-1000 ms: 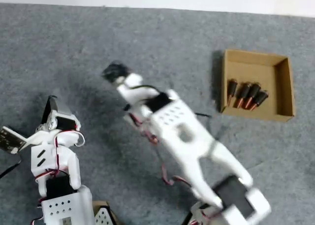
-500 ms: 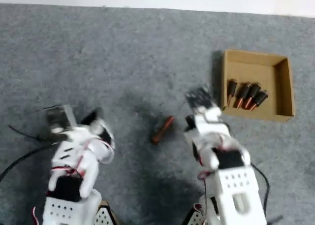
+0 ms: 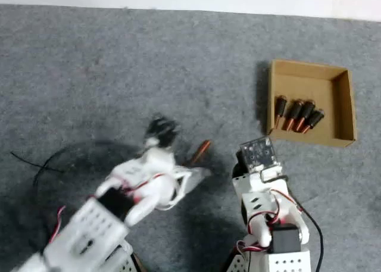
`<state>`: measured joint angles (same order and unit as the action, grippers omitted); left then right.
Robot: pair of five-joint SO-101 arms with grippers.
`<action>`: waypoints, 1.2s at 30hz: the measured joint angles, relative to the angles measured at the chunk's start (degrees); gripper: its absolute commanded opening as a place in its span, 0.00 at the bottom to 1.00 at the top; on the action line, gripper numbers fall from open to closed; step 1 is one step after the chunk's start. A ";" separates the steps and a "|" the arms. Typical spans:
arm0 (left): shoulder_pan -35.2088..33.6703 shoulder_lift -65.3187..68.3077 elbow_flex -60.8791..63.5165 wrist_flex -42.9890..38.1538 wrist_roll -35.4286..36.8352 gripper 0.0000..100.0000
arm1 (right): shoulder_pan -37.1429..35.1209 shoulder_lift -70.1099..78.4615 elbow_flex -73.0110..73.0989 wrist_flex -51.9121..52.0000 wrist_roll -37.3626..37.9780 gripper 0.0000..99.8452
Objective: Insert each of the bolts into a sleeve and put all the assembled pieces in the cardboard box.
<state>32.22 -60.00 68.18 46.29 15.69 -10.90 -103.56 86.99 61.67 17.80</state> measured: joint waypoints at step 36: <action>-4.66 50.29 -32.97 3.52 -9.41 0.20 | 3.69 -0.97 5.71 -2.20 0.00 0.00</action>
<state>27.56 -9.71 35.21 49.80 6.29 -7.21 -104.53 92.70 59.47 17.80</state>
